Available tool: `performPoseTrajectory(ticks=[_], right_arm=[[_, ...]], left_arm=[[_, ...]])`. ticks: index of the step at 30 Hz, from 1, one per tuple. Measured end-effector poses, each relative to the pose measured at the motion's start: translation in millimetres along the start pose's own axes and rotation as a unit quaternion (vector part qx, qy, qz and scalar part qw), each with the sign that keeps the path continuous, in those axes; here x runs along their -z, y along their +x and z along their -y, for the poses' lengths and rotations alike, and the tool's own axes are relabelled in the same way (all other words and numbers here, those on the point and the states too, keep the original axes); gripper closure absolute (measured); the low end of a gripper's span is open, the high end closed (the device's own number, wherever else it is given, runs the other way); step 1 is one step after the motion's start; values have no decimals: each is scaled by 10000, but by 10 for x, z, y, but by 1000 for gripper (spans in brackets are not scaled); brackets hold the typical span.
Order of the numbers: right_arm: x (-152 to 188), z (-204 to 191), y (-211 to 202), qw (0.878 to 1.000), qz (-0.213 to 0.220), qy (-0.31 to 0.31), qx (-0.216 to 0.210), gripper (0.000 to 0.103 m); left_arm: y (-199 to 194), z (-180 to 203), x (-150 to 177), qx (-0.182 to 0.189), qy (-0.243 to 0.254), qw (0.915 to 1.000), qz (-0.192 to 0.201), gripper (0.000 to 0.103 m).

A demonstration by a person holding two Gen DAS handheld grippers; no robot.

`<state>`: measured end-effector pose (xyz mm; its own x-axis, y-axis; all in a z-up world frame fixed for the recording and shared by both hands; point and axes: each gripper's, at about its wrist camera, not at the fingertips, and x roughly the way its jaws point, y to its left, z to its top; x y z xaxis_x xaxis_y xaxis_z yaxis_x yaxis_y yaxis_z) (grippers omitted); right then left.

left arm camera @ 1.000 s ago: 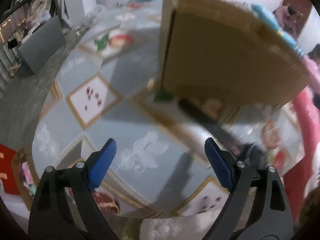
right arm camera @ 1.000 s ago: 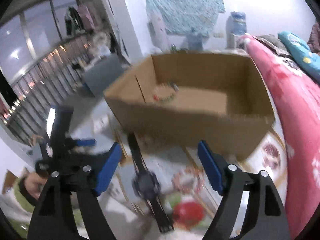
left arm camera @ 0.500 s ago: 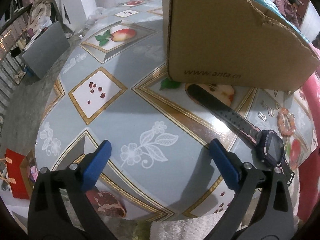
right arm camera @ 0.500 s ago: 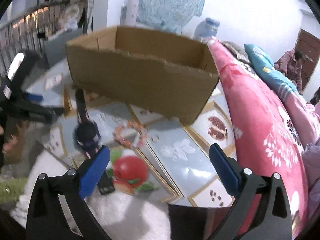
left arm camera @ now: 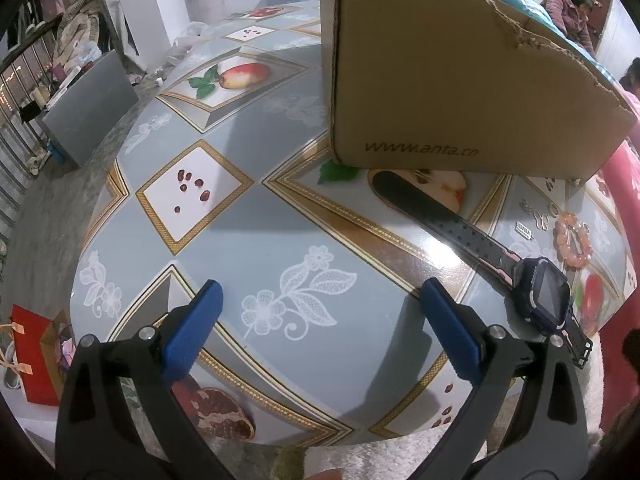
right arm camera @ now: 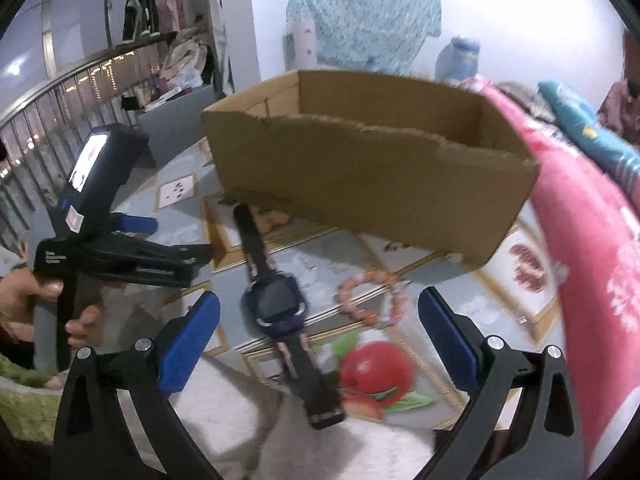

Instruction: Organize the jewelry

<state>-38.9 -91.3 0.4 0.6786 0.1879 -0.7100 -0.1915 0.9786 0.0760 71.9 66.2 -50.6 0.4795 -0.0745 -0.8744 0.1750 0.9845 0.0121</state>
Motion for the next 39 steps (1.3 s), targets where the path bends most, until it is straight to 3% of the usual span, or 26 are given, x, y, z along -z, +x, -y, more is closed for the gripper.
performPoseTrajectory(ticks=[6, 15, 24, 32, 39], right_arm=[[40, -47, 167, 9989, -311, 108, -328, 15], [60, -147, 322, 9984, -478, -145, -270, 30], [137, -249, 462, 9959, -712, -549, -51, 37], [163, -253, 516, 9952, -739, -648, -9, 52], [145, -241, 502, 9951, -762, -617, -84, 53]], left_arm=[[-5, -6, -4, 14, 0, 10000, 50, 7], [-58, -27, 28, 105, 15, 9997, 211, 7], [-248, -101, 7, 674, -232, 9952, 675, 9], [-302, -94, -15, 1484, -501, 9845, 790, 32], [-287, -61, 24, 1978, -722, 9750, 708, 47]])
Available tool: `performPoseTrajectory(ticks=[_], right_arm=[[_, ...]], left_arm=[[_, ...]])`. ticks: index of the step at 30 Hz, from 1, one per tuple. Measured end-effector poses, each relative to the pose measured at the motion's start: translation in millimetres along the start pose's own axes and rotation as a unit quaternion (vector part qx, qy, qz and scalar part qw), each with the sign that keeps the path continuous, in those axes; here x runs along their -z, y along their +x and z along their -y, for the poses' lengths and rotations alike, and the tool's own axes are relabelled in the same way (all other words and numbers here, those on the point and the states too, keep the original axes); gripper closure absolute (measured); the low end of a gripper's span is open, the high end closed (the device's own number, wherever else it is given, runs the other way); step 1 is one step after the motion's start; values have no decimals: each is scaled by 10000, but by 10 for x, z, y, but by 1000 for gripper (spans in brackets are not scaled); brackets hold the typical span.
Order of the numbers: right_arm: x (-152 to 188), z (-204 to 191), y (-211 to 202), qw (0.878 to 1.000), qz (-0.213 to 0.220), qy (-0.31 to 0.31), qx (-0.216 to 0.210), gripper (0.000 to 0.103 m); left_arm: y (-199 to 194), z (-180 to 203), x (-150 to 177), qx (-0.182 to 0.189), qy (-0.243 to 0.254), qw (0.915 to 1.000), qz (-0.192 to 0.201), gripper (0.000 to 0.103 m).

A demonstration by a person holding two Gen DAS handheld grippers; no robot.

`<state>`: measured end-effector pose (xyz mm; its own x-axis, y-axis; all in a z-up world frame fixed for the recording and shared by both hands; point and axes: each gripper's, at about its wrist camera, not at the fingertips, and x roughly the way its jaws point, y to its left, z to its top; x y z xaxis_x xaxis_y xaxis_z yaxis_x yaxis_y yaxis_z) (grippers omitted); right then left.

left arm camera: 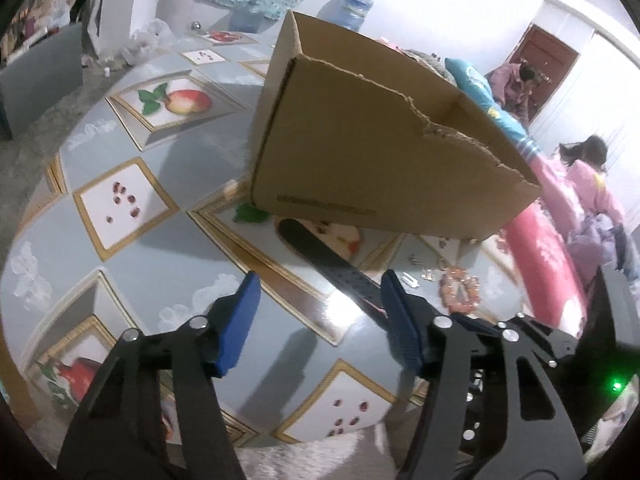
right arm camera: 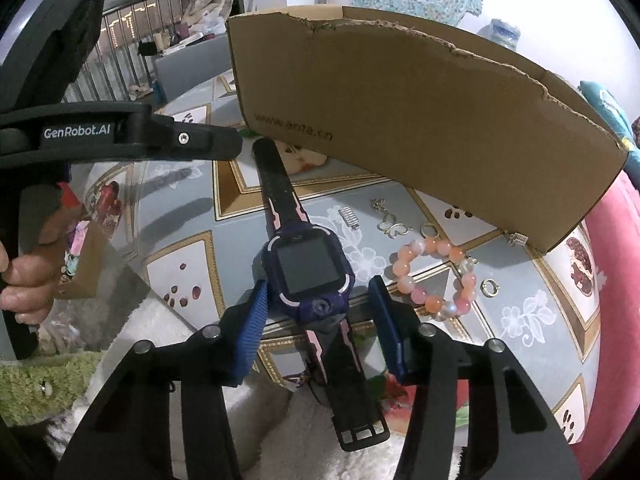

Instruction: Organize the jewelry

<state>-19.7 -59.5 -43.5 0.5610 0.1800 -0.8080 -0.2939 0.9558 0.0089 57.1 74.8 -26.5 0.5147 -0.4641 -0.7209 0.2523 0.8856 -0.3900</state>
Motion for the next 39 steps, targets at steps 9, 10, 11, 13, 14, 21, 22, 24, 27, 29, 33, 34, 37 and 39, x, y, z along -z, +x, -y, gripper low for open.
performPoseTrajectory(ticks=[9, 10, 11, 13, 14, 21, 22, 24, 27, 29, 33, 34, 37, 39], right_arm=[[-76, 31, -27, 9997, 75, 160, -188, 50], [-88, 35, -4, 9996, 65, 169, -200, 49], [-99, 45, 17, 9996, 64, 177, -207, 49], [-119, 36, 36, 9996, 91, 165, -229, 49], [-119, 25, 41, 9996, 106, 152, -236, 49], [-172, -47, 123, 9998, 105, -21, -165, 55], [-185, -42, 127, 9998, 96, 2, -185, 55], [-196, -31, 130, 9997, 111, 27, -211, 55], [-210, 99, 127, 9976, 130, 397, -556, 55], [-212, 244, 131, 9928, 111, 752, -923, 55], [-203, 525, 174, 9743, 83, 1489, -1689, 55], [-197, 547, 185, 9706, 85, 1597, -1801, 55], [-193, 614, 211, 9635, 93, 1786, -1994, 55], [-177, 641, 222, 9594, 97, 1880, -2098, 55]], left_arm=[[38, -9, 22, 640, -315, 9974, -130, 62], [46, 0, 18, 711, -332, 9968, -134, 62], [51, 3, 18, 749, -340, 9965, -139, 62], [73, 24, 13, 837, -365, 9957, -165, 62], [79, 31, 17, 854, -365, 9955, -172, 62], [163, 83, 18, 936, -406, 9945, -232, 62], [166, 80, 24, 942, -409, 9944, -234, 62], [184, 88, 19, 950, -417, 9943, -257, 62], [213, 63, 14, 994, -483, 9934, -322, 62], [244, 52, 11, 1041, -566, 9923, -367, 62], [305, 26, -3, 1142, -758, 9896, -445, 62], [323, 21, -8, 1181, -810, 9886, -463, 62], [424, 13, -27, 1364, -1045, 9832, -613, 62], [484, 11, -18, 1487, -1173, 9794, -707, 62]])
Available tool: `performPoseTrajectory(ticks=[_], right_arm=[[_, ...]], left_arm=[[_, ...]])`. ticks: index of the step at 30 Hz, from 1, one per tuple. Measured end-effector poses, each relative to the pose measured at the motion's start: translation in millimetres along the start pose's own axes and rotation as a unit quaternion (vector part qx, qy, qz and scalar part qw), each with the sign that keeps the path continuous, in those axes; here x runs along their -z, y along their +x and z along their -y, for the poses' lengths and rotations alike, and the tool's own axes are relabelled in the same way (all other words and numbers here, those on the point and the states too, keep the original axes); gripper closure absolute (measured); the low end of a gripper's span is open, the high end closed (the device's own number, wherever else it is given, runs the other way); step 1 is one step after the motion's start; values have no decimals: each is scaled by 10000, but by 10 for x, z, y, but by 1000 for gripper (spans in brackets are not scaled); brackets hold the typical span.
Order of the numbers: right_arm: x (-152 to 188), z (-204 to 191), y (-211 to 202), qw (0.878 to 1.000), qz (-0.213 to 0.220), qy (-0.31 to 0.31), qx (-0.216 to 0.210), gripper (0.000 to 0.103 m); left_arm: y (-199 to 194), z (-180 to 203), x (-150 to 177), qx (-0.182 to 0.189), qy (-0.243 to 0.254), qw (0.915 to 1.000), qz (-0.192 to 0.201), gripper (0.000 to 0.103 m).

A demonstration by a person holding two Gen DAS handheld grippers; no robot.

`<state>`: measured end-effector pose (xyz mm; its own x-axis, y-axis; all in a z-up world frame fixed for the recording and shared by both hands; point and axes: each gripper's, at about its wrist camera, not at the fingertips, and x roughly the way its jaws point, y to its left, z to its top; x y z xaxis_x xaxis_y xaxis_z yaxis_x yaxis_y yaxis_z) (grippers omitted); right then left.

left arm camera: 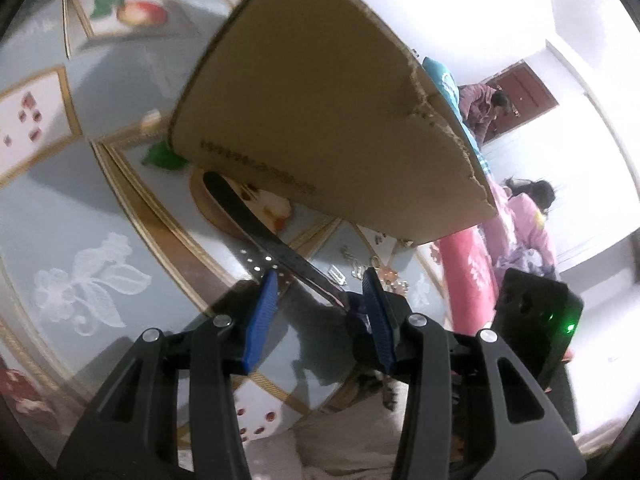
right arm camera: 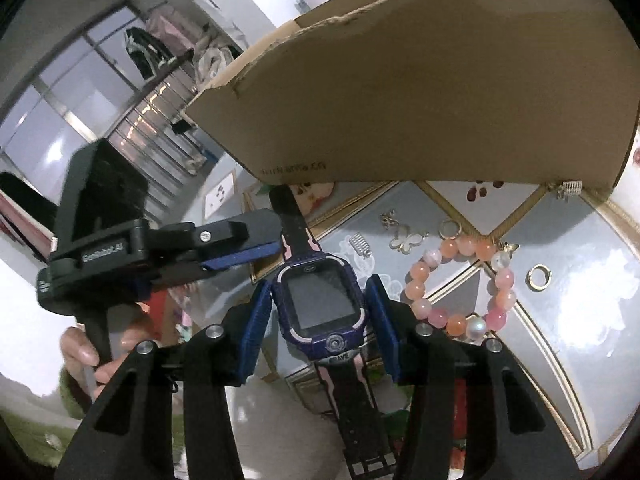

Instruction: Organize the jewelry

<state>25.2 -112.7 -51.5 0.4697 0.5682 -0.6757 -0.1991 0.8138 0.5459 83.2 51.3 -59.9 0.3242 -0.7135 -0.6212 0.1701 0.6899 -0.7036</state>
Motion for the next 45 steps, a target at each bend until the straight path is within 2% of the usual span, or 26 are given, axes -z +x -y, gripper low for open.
performPoseTrajectory(ticks=[5, 9, 13, 16, 19, 21, 25, 28, 30, 35, 38, 41, 45], right_arm=[[53, -33, 9, 9999, 16, -114, -8, 55], [92, -109, 8, 9991, 12, -408, 101, 55], [116, -229, 44, 9961, 2, -829, 300, 55], [158, -350, 72, 9905, -21, -1268, 530, 55], [207, -476, 106, 9809, -74, -1760, 822, 56], [228, -532, 124, 9757, -114, -1969, 954, 56], [227, -573, 127, 9749, -185, -2020, 918, 55], [212, -506, 24, 9809, -231, -1742, 833, 53], [219, -381, -171, 9883, -157, -1354, 678, 53], [400, -4, -656, 9994, -167, -252, 189, 52], [594, 219, -742, 9978, -342, 548, -131, 51], [773, 315, -725, 9950, -365, 929, 88, 52], [742, 320, -745, 9934, -26, 1139, 136, 52]], left_arm=[[133, 15, -21, 39, -120, 9999, -73, 62], [127, 73, -117, -129, 20, 9998, 144, 62], [103, 117, -234, -527, 305, 9972, 426, 62], [106, 157, -249, -823, 560, 9938, 497, 75], [85, 238, -195, -1119, 922, 9876, 595, 96], [21, 314, -139, -1325, 1204, 9816, 663, 97], [13, 490, 61, -1894, 1875, 9610, 731, 98], [75, 471, 182, -2300, 2138, 9475, 604, 98], [71, 428, 229, -2445, 2167, 9434, 571, 98], [-5, 317, 299, -2492, 2113, 9433, 585, 98], [-18, 303, 304, -2506, 2123, 9427, 593, 98], [-28, 319, 299, -2526, 2140, 9417, 594, 98], [-17, 324, 317, -2552, 2188, 9400, 587, 98]])
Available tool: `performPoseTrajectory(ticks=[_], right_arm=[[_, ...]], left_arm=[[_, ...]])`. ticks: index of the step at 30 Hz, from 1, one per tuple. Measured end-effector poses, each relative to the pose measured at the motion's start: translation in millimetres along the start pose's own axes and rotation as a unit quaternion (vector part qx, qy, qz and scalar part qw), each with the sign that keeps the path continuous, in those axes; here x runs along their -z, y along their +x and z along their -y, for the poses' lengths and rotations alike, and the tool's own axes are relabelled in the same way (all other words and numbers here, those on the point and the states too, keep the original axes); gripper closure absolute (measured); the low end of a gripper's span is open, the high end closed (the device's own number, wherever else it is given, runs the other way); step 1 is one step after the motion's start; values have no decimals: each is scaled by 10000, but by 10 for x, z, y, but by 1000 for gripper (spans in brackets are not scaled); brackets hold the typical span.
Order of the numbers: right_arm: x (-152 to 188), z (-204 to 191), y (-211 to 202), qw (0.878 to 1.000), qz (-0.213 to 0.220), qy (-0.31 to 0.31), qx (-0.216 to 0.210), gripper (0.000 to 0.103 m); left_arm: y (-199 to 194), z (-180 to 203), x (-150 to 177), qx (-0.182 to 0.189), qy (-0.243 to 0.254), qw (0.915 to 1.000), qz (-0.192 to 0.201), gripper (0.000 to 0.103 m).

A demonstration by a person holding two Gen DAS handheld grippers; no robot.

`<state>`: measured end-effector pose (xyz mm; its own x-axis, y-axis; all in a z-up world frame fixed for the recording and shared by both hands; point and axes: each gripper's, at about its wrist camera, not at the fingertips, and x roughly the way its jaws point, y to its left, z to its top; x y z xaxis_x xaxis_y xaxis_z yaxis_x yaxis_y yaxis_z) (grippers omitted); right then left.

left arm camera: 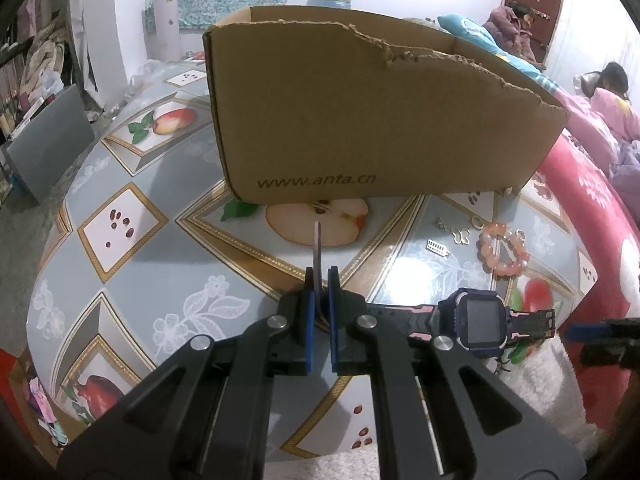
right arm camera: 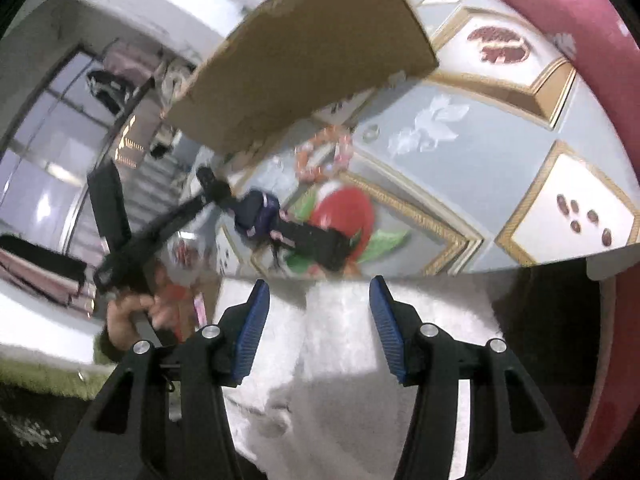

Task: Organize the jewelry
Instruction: 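Carry the smartwatch into the cardboard box and open both grippers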

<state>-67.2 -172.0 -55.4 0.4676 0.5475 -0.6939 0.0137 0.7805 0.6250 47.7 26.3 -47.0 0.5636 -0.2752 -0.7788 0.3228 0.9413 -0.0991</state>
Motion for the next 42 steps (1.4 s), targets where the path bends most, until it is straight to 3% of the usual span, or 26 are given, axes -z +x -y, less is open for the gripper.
performPoseTrajectory(ticks=[6, 10, 14, 22, 32, 42], right_arm=[[-106, -4, 68, 9990, 135, -5, 423, 57], [-108, 42, 213, 9997, 37, 215, 147, 68], [-129, 5, 246, 9996, 142, 228, -6, 72], [-154, -73, 347, 9998, 129, 155, 36, 94], [-167, -265, 127, 9983, 464, -352, 3, 97], [-331, -567, -321, 9907, 890, -1026, -102, 97]], left_arm=[[9, -12, 24, 33, -34, 10000, 39, 97], [9, -27, 28, 59, -69, 10000, 30, 97], [6, -39, 31, 67, -106, 9999, 44, 97], [11, -38, 37, 33, -77, 9999, 64, 97], [-172, -64, 8, 338, -243, 9988, 249, 98], [-808, 58, -150, 1063, -148, 9908, 821, 101]])
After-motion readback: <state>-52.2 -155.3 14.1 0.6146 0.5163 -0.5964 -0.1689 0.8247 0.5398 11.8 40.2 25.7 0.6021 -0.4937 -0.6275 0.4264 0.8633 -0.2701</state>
